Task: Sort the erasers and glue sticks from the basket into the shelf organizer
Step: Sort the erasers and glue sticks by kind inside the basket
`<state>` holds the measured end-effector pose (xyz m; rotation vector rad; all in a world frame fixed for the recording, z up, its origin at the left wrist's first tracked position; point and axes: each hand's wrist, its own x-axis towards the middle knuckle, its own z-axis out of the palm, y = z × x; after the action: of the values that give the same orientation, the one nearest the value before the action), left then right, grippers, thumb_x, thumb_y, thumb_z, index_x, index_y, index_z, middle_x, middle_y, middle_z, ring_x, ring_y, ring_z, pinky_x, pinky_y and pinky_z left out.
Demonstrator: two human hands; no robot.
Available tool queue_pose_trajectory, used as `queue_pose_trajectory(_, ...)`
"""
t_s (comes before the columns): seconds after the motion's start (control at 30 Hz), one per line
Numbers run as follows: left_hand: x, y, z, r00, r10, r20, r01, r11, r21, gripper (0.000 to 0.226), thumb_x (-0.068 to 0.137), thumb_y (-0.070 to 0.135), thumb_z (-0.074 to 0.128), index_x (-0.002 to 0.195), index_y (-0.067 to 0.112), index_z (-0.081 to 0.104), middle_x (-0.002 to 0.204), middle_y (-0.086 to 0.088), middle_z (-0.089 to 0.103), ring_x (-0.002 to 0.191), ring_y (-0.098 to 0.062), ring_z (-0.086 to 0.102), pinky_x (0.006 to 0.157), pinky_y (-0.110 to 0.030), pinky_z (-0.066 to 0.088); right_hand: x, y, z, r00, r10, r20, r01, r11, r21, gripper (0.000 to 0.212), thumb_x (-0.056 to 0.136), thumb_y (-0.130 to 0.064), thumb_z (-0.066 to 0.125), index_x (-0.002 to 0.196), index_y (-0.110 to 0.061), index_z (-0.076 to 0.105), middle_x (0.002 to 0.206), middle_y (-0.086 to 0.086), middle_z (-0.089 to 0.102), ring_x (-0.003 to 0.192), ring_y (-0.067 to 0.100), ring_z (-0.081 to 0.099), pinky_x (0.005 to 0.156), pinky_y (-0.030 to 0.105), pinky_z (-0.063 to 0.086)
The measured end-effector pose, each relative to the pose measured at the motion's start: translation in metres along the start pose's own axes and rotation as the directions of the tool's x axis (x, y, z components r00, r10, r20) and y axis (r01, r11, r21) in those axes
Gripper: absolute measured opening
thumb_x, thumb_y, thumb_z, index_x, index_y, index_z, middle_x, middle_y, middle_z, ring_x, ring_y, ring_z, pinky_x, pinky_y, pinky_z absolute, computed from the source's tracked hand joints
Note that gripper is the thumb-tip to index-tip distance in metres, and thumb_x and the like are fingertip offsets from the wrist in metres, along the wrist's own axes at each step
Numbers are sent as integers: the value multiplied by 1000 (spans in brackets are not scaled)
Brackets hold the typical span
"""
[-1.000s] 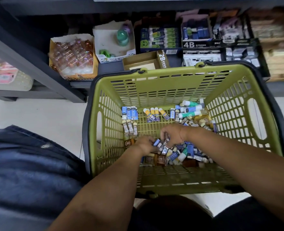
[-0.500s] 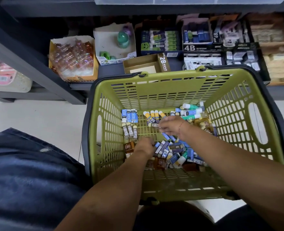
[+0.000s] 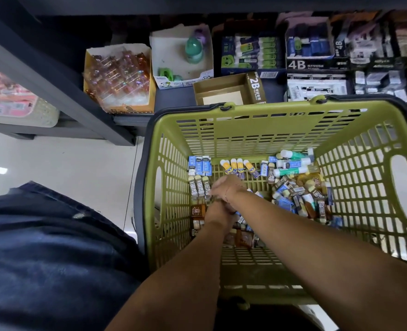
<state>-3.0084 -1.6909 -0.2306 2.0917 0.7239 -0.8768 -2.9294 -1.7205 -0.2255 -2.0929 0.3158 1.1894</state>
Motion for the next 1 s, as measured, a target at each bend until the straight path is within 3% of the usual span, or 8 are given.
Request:
queue_pose_trajectory(0.1,3,-3,-2,999,-39,14,40,997,-71,5,84,12,69,87,10,65,105,-10,70,102,-27,62,87,-33,50,-4,-2,-3,995,-72,69,80,989,-125,22,89,-9,60,108,-2,69,116,12,67,109,25,63,97,32,48)
queue_pose_trajectory(0.17,7,-6,-1,998,-59,32,63,986,-152,14,79,13,77,77,15,63,104,-7,71,102,-23,64,92,-33,51,-7,-3,-14,987,-115,110,131,980,-150,24,90,-8,59,111,-3,68,116,12,67,109,24,62,97,30,47)
queue_pose_trajectory(0.3,11,-10,-1,998,-22,58,31,987,-159,27,79,13,78,105,7,72,112,-6,69,106,-20,63,94,-28,49,-8,9,-55,954,-224,199,282,897,-340,23,92,-9,57,105,4,70,115,15,67,108,31,62,97,40,48)
queue_pose_trajectory(0.43,8,-10,-2,996,9,94,6,987,-162,23,81,10,75,103,5,70,105,-7,67,96,-17,61,84,-25,49,-13,37,-86,930,-201,308,335,808,-484,29,89,-2,61,118,-5,65,123,7,62,112,19,58,93,20,42)
queue_pose_trajectory(0.53,4,-8,-4,994,39,105,-25,991,-134,20,84,8,72,103,4,68,109,-11,67,103,-22,62,82,-26,49,-15,53,-93,912,-145,383,351,759,-548,38,86,1,64,123,-8,60,120,11,63,99,12,57,88,19,40)
queue_pose_trajectory(0.63,2,-5,-6,991,50,124,-31,988,-152,25,83,7,73,107,3,67,114,-14,66,110,-27,61,93,-33,50,-16,57,-90,900,-138,412,393,665,-635,42,87,-11,67,128,-12,55,121,5,61,109,19,57,86,21,41)
queue_pose_trajectory(0.8,-2,3,-5,983,67,173,-57,996,-67,42,86,21,72,126,10,62,126,-6,61,116,-22,57,95,-28,45,-21,50,-84,894,-122,431,411,604,-683,45,87,-20,68,128,-9,52,124,7,54,107,22,52,78,23,36)
queue_pose_trajectory(1.0,-3,4,-6,981,50,185,-30,994,-109,39,91,22,66,127,9,61,130,-7,59,117,-24,56,95,-28,44,-19,50,-79,894,-142,424,415,617,-668,36,85,-18,71,119,-9,59,105,-3,46,95,14,46,78,23,35)
